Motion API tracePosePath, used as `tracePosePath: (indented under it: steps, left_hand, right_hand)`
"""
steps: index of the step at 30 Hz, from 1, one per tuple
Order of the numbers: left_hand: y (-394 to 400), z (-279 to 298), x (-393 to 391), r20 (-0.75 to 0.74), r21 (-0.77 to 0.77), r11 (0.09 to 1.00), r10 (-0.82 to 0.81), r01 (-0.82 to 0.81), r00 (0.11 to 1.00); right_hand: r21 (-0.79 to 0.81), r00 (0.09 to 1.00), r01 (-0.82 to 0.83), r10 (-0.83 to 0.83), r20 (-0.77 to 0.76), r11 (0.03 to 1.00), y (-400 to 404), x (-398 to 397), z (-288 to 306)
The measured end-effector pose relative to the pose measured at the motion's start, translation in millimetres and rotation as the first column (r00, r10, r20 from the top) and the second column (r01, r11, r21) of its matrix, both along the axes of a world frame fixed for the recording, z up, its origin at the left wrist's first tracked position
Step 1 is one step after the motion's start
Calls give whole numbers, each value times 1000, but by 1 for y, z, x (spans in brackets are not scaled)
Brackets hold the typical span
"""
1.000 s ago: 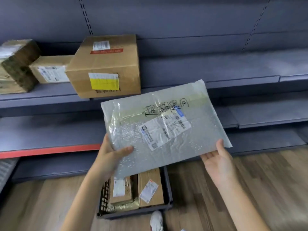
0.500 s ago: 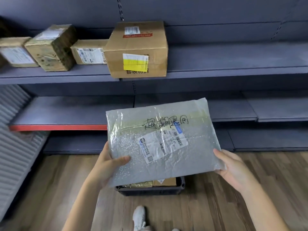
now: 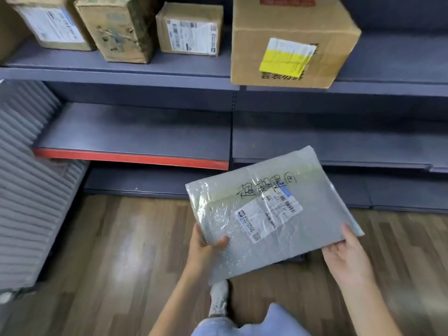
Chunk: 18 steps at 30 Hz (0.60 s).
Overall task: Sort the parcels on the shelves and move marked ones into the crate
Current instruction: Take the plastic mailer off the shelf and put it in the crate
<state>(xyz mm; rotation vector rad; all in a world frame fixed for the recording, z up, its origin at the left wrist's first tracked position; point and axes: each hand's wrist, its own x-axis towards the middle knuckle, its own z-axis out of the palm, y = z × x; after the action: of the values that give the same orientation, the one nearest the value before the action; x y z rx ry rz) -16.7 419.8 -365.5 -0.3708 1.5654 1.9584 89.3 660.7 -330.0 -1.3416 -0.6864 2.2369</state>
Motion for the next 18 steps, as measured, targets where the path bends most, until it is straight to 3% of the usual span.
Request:
tracePosePath:
  steps: [4, 8, 11, 13, 16, 18]
  left_hand:
    - [16, -14, -2, 66, 64, 997, -42, 38, 997]
    - [29, -19, -20, 58, 63, 992, -115, 112, 992]
    - [30, -28, -40, 25, -91, 988, -125, 127, 992]
    - [31, -35, -51, -51, -225, 961, -175, 159, 983]
    - [37, -47, -55, -100, -366, 858, -421, 360, 901]
    - [46, -53, -47, 38, -196, 806, -563, 559, 825]
  right_hand:
    - [-62, 979, -189, 183, -86, 980, -50, -18, -15]
    - [-47, 979, -205, 204, -27, 978, -59, -25, -31]
    - [65, 969, -232, 224, 104, 971, -30, -17, -40]
    - [124, 927, -336, 304, 221, 934, -3, -6, -43]
    - [116, 838, -487, 426, 340, 866, 34, 12, -46]
    - [71, 801, -526, 466, 375, 847, 49, 21, -54]
